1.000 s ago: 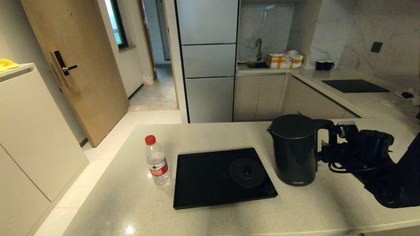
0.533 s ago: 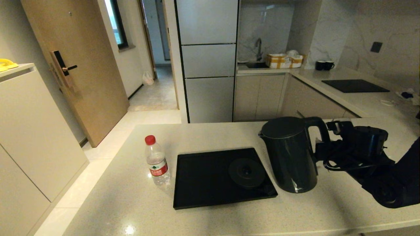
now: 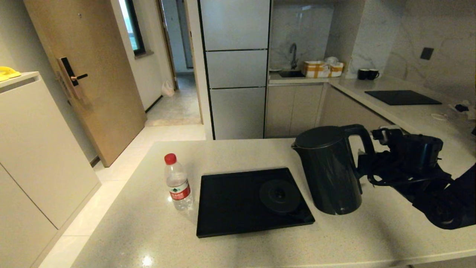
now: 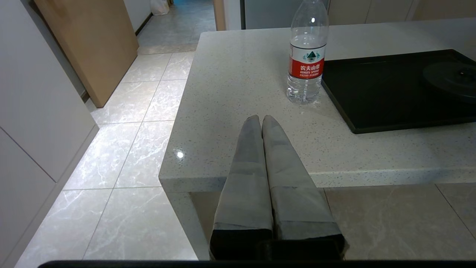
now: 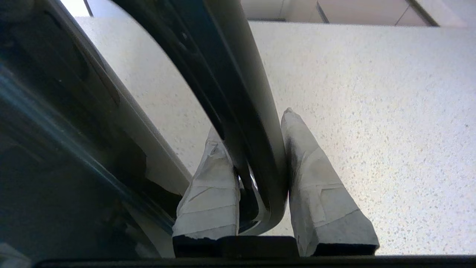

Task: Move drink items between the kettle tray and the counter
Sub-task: Return the kettle to its original position

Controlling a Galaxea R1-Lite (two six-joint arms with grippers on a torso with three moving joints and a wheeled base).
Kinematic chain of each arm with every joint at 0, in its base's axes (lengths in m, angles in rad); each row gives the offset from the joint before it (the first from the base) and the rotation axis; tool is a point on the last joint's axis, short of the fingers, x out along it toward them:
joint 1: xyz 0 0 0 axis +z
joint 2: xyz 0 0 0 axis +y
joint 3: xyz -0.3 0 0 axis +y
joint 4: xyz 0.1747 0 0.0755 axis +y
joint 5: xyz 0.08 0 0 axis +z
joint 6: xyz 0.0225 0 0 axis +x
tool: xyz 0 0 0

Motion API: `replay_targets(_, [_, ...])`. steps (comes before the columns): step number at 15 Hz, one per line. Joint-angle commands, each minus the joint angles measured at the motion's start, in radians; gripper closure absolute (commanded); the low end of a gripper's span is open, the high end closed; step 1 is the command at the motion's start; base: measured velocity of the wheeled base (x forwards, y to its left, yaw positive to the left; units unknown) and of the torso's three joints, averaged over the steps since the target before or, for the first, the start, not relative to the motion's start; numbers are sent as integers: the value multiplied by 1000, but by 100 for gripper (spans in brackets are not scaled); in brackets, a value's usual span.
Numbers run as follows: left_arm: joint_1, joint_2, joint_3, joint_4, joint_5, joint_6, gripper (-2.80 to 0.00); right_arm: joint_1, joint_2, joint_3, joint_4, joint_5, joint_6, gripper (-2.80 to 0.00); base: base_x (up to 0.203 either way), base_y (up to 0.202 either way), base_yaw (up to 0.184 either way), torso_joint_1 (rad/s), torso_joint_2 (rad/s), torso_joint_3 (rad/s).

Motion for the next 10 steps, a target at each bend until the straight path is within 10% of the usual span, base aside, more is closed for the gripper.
replay_targets(1, [0, -1, 0, 0, 1, 0, 0, 18, -43, -15, 8, -13, -1, 0, 0, 0, 0, 0, 0, 0])
replay_targets(10, [0, 0, 0, 0, 1, 0, 0, 249, -16, -226, 150, -174, 0, 0, 0, 0, 0, 0, 0, 0])
